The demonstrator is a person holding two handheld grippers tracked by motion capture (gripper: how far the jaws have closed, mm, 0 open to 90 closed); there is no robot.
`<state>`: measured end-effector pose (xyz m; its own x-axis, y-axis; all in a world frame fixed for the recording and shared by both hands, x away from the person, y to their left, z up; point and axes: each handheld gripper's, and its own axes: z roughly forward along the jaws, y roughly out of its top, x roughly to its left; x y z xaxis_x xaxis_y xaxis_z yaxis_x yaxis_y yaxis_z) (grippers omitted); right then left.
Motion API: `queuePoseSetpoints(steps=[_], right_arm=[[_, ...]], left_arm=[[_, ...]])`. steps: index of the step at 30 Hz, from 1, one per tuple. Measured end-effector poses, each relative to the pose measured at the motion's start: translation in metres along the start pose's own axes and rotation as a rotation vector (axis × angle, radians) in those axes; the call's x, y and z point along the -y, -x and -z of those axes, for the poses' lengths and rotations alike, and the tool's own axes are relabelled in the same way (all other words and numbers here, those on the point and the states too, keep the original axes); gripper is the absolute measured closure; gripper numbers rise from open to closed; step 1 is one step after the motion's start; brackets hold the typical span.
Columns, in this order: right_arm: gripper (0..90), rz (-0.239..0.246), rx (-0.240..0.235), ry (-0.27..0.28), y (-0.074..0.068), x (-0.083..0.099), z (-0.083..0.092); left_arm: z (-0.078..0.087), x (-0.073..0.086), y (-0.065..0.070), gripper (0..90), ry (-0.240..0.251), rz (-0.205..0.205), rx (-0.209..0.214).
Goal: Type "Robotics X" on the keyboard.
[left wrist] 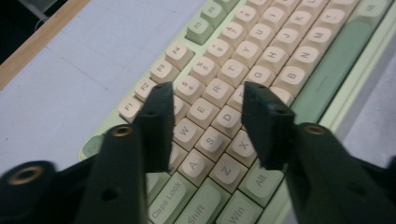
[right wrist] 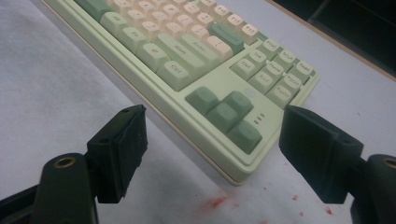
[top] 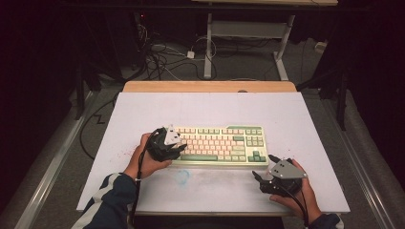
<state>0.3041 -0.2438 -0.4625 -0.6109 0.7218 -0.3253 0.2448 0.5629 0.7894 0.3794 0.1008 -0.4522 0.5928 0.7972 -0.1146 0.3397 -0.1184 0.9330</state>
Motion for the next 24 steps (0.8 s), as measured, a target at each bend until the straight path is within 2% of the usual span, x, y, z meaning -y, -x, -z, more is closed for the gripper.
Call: queuePoseSetpoints(steps=[6,7,10,13,16,22,24], right_arm=[[24.5,-0.009,0.005,0.003,0.001,0.000,0.001],[24.5,-0.009,0.003,0.003,0.002,0.000,0.001],[24.5,-0.009,0.004,0.004,0.002,0.000,0.001],[24.5,-0.009,0.004,0.006,0.002,0.000,0.001],[24.5,-0.008,0.003,0.006,0.002,0.000,0.001],[24.5,-0.012,0.006,0.010,0.003,0.000,0.001],[24.5,-0.012,0.008,0.010,0.003,0.000,0.001]], left_arm=[[0.009,0.004,-0.002,31.2,0.042,0.004,-0.006],[0.010,0.004,-0.002,28.5,0.051,-0.012,-0.015],[0.015,0.008,-0.002,23.3,0.068,-0.023,-0.010],[0.021,0.011,-0.002,20.8,0.077,-0.044,-0.006],[0.025,0.012,-0.005,20.5,0.092,-0.033,-0.009],[0.035,0.020,-0.011,19.7,0.097,-0.047,-0.038],[0.039,0.024,-0.015,19.5,0.100,-0.037,-0.049]])
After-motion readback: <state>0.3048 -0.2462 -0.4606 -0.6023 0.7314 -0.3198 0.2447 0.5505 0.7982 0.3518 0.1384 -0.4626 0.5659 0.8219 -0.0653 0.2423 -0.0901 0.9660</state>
